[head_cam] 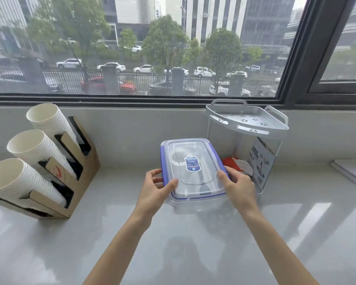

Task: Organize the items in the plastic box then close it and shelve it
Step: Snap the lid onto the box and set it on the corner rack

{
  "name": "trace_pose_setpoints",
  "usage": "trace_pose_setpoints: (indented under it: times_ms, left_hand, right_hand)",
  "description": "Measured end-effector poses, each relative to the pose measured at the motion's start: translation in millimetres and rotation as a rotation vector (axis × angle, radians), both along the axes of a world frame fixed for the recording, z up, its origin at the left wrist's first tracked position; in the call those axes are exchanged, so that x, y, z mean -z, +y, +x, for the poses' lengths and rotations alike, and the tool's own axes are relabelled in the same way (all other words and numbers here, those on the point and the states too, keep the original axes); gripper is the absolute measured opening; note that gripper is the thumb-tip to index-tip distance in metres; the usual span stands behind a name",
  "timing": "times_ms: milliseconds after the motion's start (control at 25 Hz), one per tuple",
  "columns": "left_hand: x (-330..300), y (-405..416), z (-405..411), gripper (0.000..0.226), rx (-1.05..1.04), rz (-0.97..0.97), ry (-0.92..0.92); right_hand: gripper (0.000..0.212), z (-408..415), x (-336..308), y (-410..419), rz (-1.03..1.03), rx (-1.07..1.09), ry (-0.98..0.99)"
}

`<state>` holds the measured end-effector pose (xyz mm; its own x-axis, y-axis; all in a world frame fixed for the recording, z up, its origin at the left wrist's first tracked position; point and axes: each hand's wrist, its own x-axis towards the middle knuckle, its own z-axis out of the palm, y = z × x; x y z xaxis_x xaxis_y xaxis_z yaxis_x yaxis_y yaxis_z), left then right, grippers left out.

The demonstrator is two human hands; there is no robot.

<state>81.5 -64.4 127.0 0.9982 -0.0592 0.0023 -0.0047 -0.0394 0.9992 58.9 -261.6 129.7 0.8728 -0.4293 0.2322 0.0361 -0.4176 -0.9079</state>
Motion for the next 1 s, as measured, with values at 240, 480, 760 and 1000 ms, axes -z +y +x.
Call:
trace_pose_setpoints:
  times_ms: [240,480,760,1000]
  left_hand:
    - [-61,-32,29,0.052,0.075,-0.02,-0.144]
    - [-101,-72,56,0.06,0.129,-0.02,-0.204]
    - [-135,-123,89,0.062,0.199,-0.092,-0.22]
    - [-150,-164,126,0.054,0.212,-0.139,-0.194]
  right_hand:
    - [0.014,25,-66,-38,0.009,-0.012,-0.101]
    - [0.021,47,-111,-80,0.015,-0.024,-0.172]
    - [0.027,86,-144,-136,-0.032,0.005,-0.174]
    - [0.024,126,-163,-178,0.034,-0.014,-0.177]
